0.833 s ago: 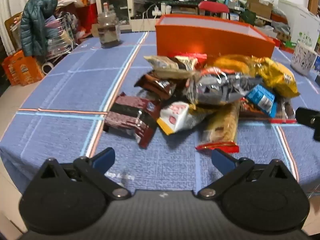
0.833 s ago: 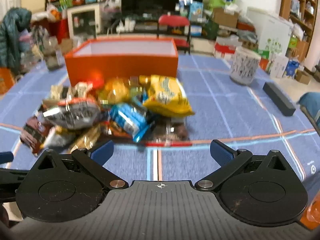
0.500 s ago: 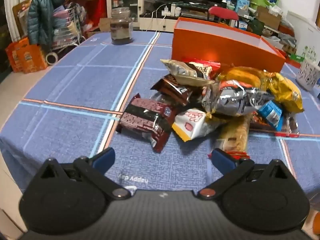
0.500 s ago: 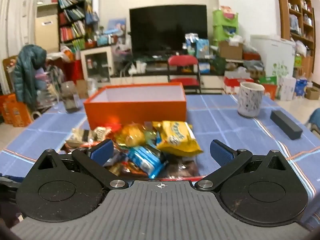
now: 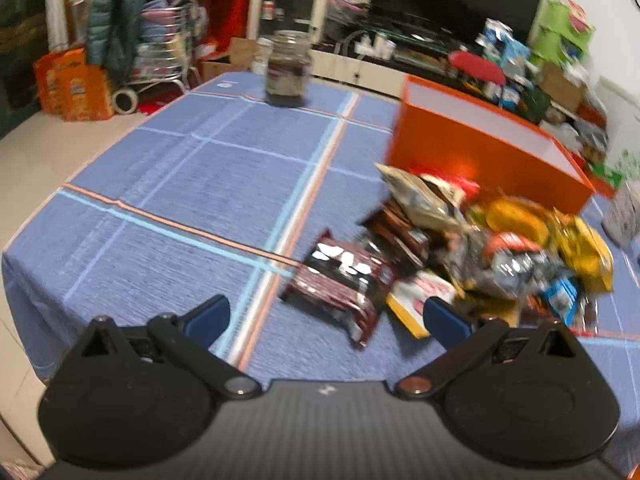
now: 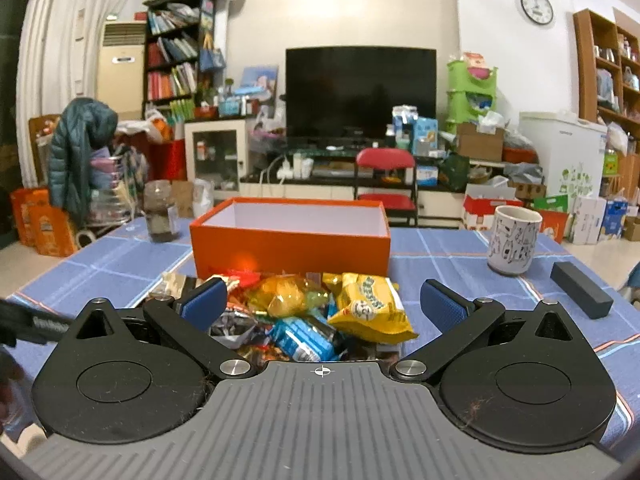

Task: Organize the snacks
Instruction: 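Move the left gripper to the dark red chocolate bar packet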

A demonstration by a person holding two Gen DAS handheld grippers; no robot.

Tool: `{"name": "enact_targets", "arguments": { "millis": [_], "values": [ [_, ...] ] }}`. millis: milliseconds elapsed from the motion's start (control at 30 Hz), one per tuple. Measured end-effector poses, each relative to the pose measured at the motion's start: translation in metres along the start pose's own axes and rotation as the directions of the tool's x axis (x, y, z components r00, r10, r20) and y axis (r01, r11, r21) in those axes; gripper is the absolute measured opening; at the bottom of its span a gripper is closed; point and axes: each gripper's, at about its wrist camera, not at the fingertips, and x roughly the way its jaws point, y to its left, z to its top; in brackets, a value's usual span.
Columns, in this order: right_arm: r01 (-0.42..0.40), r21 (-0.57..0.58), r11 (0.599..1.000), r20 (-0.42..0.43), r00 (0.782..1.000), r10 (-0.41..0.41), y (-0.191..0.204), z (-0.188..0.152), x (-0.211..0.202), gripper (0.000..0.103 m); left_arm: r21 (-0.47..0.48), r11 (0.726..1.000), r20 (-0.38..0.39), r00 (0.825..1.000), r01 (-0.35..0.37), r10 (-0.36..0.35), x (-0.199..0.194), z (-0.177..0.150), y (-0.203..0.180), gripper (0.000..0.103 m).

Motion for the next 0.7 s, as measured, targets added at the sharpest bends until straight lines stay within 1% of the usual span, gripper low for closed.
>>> {"name": "enact_targets", "arguments": {
  "millis": [67,133,200,267,333,433,500,533,600,700],
  "values": [
    [-0.005,0.014,1.000,-0.008,1.000,0.006,-0.003,0.000,0.001,0.096,-0.006,1.000,-0.006,1.000,0.020,-0.020,0.003,0.001,0.006,0.102],
    [-0.022,0.033,0.999,-0.017,1.000,0.022,-0.008,0.000,0.001,0.096,0.012,0.999,-0.014,0.999,0.032,-0.032,0.007,0.003,0.008,0.102],
    [-0.038,0.010,0.999,-0.038,0.999,0.039,-0.013,0.000,0.007,0.096,0.053,0.998,-0.011,0.999,0.032,-0.032,0.010,0.004,0.006,0.102],
    [-0.027,-0.019,0.999,-0.063,0.998,0.025,-0.021,0.002,0.014,0.096,0.078,0.996,-0.017,0.999,0.032,-0.031,0.015,0.006,0.004,0.102],
    [-0.026,-0.022,0.999,-0.078,0.997,0.025,-0.031,0.006,0.022,0.095,0.109,0.993,-0.026,0.999,0.046,-0.043,0.020,0.012,-0.004,0.102],
    [-0.027,0.003,1.000,-0.073,0.997,0.027,-0.043,0.012,0.035,0.095,0.158,0.986,0.019,0.999,0.043,-0.046,0.019,0.022,-0.014,0.102],
    [-0.023,0.005,1.000,-0.072,0.997,0.023,-0.044,0.018,0.047,0.095,0.175,0.984,0.029,0.998,0.043,-0.049,0.020,0.024,-0.019,0.102],
    [-0.018,-0.002,1.000,-0.070,0.997,0.018,-0.044,0.019,0.053,0.095,0.181,0.983,0.033,0.998,0.040,-0.046,0.021,0.024,-0.020,0.102],
    [0.008,-0.024,1.000,-0.071,0.997,-0.009,-0.040,0.022,0.069,0.095,0.185,0.983,0.036,0.999,0.009,-0.016,0.025,0.020,-0.019,0.102],
    [0.016,-0.025,1.000,-0.113,0.993,-0.019,-0.037,0.024,0.095,0.093,0.179,0.984,-0.007,1.000,-0.002,0.003,0.036,0.018,-0.013,0.102]
  ]
}}
